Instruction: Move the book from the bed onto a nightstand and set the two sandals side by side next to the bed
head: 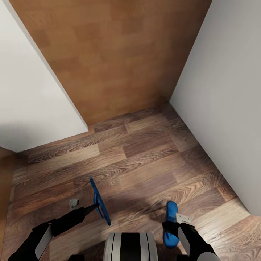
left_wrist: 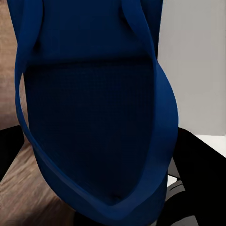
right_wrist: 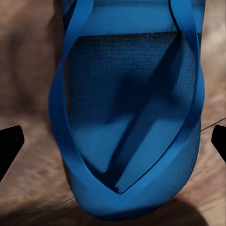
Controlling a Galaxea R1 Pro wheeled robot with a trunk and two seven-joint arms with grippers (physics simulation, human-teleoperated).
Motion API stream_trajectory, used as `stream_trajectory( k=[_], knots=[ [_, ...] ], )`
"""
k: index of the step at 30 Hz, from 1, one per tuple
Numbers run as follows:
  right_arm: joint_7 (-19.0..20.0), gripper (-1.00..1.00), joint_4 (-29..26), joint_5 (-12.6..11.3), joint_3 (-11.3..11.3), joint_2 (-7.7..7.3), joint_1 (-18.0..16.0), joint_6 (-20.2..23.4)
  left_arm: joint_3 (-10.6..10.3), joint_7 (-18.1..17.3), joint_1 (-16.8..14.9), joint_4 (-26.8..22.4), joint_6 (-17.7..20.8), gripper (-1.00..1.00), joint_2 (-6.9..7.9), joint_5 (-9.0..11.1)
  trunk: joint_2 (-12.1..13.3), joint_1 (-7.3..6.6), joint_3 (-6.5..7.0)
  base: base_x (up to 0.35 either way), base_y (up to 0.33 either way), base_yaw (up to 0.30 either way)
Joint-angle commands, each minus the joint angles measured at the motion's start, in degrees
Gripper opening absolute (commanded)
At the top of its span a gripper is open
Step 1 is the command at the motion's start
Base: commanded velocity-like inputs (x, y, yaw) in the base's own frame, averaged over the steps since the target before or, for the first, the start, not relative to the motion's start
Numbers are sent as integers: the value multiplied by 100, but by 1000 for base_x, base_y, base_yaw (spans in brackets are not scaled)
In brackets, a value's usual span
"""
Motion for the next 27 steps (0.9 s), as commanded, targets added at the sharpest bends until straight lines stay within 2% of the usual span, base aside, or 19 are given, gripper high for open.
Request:
stream_trajectory(
  k=[1,11,12,27],
  knots=[
    [-4,100,-13,18,-29,7,-1,32,0,-16,-2,0,60,-100,1,19,-3,1,-26,0,0,0],
    [-4,100,-13,18,-29,7,-1,32,0,-16,-2,0,60,-100,1,19,-4,4,-48,0,0,0],
    [-4,-100,-13,23,-29,7,-1,32,0,-16,-2,1,60,-100,1,19,-4,4,-48,0,0,0],
    [-4,-100,-21,27,-38,-11,-1,31,0,-16,-2,0,60,-100,1,19,-4,4,-48,0,0,0]
  ],
)
